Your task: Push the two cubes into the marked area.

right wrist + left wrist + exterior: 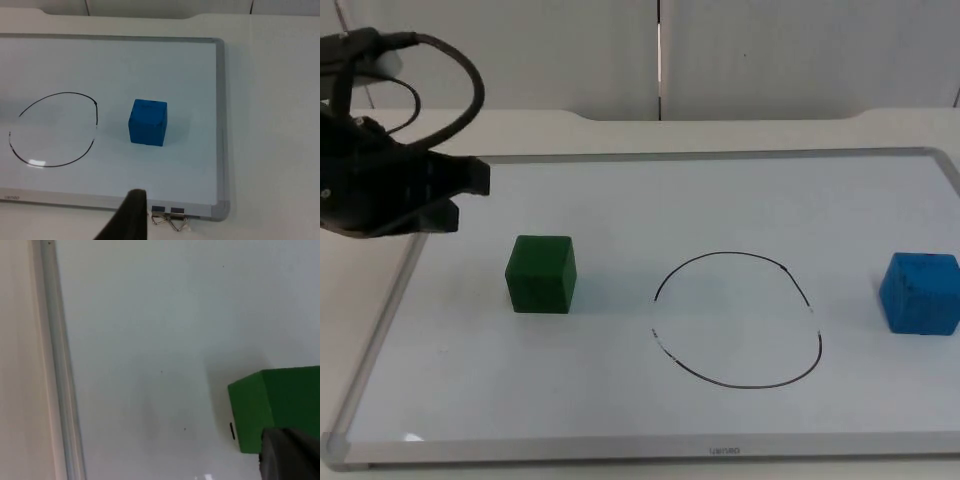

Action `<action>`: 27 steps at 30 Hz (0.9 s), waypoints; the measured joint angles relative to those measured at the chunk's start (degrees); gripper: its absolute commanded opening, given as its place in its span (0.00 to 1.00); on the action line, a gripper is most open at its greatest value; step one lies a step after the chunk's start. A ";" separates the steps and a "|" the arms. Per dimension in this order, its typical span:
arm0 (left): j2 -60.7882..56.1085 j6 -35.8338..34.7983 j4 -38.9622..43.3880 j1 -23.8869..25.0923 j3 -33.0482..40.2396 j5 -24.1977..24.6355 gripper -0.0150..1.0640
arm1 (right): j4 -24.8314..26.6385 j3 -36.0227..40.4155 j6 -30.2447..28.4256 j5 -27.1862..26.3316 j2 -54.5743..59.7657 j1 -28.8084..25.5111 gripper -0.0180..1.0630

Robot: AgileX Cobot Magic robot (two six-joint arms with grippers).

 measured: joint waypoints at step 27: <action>17.97 1.38 0.00 -0.34 -8.61 -0.22 0.01 | 0.00 0.00 -0.01 0.00 0.00 0.00 0.99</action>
